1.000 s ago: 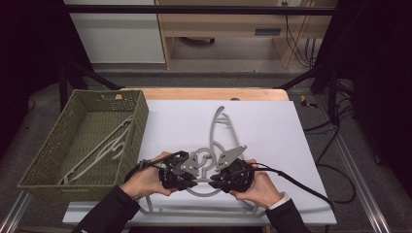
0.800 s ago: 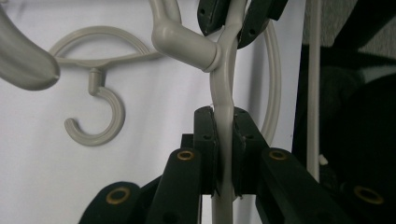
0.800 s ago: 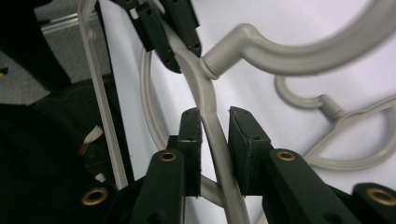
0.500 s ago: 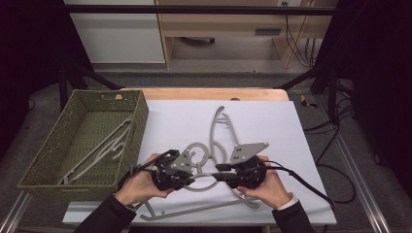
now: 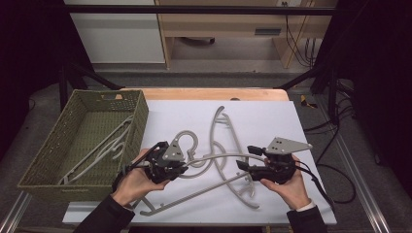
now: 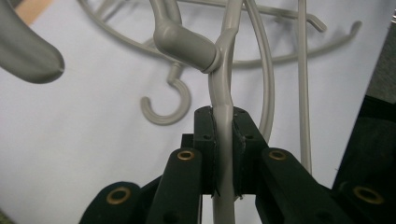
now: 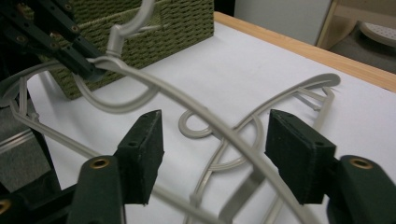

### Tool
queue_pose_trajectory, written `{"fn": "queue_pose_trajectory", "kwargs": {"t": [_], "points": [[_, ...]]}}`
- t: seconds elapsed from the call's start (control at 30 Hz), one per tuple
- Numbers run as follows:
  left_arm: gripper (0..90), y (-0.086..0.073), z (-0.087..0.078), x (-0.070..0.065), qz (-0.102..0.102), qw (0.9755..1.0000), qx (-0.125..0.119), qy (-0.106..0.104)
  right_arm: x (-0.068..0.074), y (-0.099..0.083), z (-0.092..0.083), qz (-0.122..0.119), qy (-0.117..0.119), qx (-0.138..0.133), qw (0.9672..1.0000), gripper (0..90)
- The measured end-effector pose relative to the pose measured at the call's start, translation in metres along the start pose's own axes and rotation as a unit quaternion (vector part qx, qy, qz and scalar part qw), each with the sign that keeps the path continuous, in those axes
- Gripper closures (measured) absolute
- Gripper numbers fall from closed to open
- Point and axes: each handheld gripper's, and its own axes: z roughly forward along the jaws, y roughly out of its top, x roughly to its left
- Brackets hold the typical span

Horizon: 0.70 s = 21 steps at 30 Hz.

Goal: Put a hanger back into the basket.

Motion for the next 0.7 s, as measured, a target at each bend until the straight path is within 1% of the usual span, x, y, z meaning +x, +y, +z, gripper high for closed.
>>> {"fn": "queue_pose_trajectory", "kwargs": {"t": [0.1, 0.23, 0.27, 0.3, 0.33, 0.43, 0.47, 0.5, 0.53, 0.6, 0.63, 0.67, 0.7], "points": [[82.4, 0.005, -0.009, 0.004, -0.006, 0.9998, -0.012, 0.016, -0.005, -0.007, -0.007, 0.011, -0.015, -0.010, 0.9998, 30.7], [82.4, 0.013, -0.025, 0.011, -0.003, 0.9990, -0.024, 0.037, -0.010, -0.013, -0.012, 0.024, -0.034, -0.016, 0.9990, 23.9], [82.4, 0.016, -0.029, 0.013, -0.002, 0.9988, -0.027, 0.041, -0.011, -0.014, -0.013, 0.027, -0.039, -0.016, 0.9988, 21.4], [82.4, 0.016, -0.029, 0.013, -0.002, 0.9988, -0.027, 0.041, -0.012, -0.016, -0.014, 0.030, -0.044, -0.015, 0.9985, 20.4], [82.5, 0.020, -0.037, 0.017, -0.001, 0.9983, -0.032, 0.049, -0.013, -0.017, -0.014, 0.032, -0.047, -0.014, 0.9983, 19.4], [82.5, 0.025, -0.049, 0.023, -0.004, 0.9968, -0.044, 0.067, -0.015, -0.021, -0.016, 0.038, -0.058, -0.009, 0.9975, 16.5], [82.4, 0.026, -0.053, 0.025, -0.006, 0.9964, -0.044, 0.072, -0.016, -0.022, -0.017, 0.040, -0.059, -0.008, 0.9974, 16.3], [82.5, 0.026, -0.057, 0.028, -0.006, 0.9957, -0.047, 0.080, -0.017, -0.024, -0.017, 0.042, -0.061, -0.010, 0.9972, 15.6], [82.5, 0.026, -0.061, 0.030, -0.010, 0.9954, -0.047, 0.083, -0.017, -0.025, -0.018, 0.045, -0.063, -0.009, 0.9970, 15.0], [82.5, 0.026, -0.068, 0.036, -0.011, 0.9944, -0.049, 0.093, -0.019, -0.027, -0.019, 0.046, -0.071, -0.006, 0.9964, 13.5], [82.4, 0.025, -0.071, 0.039, -0.015, 0.9940, -0.051, 0.096, -0.020, -0.028, -0.019, 0.047, -0.072, -0.006, 0.9962, 13.3], [82.4, 0.025, -0.071, 0.039, -0.015, 0.9940, -0.051, 0.096, -0.020, -0.028, -0.019, 0.047, -0.072, -0.006, 0.9962, 13.3], [82.5, 0.024, -0.079, 0.044, -0.018, 0.9931, -0.051, 0.104, -0.020, -0.029, -0.019, 0.047, -0.080, -0.002, 0.9957, 12.1]]}}
